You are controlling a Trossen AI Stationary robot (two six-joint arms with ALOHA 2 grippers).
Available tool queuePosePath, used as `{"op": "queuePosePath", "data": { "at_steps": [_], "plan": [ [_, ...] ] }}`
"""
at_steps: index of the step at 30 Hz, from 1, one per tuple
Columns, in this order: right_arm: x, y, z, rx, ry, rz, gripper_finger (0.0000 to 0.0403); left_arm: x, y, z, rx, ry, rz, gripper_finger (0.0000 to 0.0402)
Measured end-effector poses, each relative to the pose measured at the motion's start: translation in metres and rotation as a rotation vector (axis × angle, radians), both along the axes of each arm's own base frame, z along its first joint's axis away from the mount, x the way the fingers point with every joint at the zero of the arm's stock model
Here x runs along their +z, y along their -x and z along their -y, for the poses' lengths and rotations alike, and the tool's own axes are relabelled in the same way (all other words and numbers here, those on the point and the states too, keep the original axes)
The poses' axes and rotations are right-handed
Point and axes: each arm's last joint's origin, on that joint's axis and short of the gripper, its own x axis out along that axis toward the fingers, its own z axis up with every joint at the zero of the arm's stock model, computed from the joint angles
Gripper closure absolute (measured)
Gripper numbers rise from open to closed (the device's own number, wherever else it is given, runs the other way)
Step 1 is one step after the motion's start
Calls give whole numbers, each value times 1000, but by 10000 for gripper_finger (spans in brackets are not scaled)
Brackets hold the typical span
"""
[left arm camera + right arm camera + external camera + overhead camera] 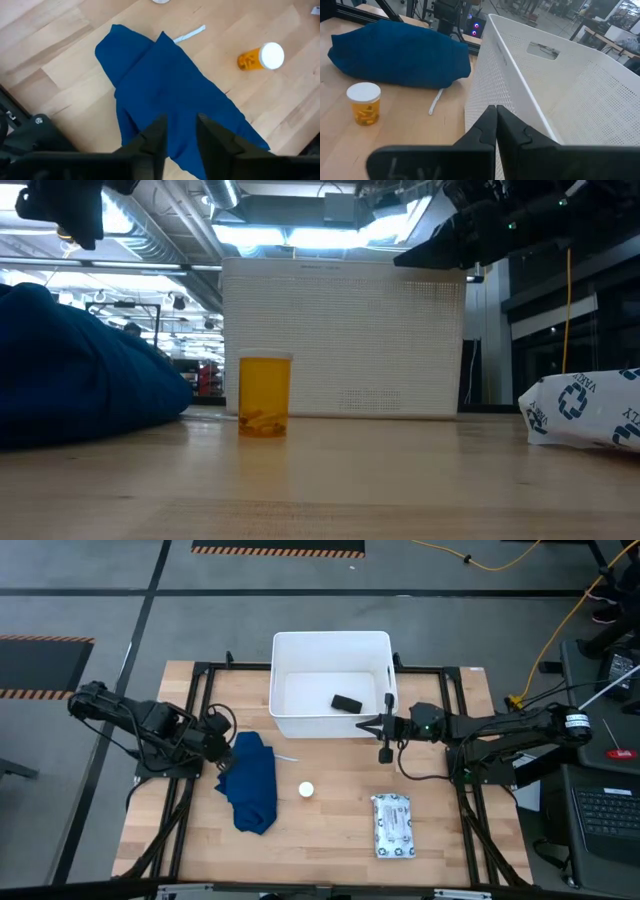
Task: Pick & place medical supplies in basket/bin
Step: Put the blue gown into the white bin
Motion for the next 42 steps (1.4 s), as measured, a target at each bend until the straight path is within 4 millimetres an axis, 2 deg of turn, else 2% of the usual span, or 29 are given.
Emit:
{"op": "queuePosePath", "data": {
  "at_steps": [7, 12, 17, 25, 42],
  "plan": [
    [0, 0, 0, 0, 2, 0, 395, -7, -6, 3, 39, 3, -72, 226],
    [0, 0, 0, 0, 3, 0, 395, -15, -10, 7, 88, 83, -193, 196],
    [0, 0, 0, 1, 5, 0, 395, -19, -15, 9, 121, 113, -229, 192],
    [0, 0, 0, 1, 6, -1, 395, -22, -20, 10, 119, 48, -236, 192],
    [0, 0, 0, 0, 6, -1, 395, -22, -22, 10, 121, 32, -215, 192]
  ]
}}
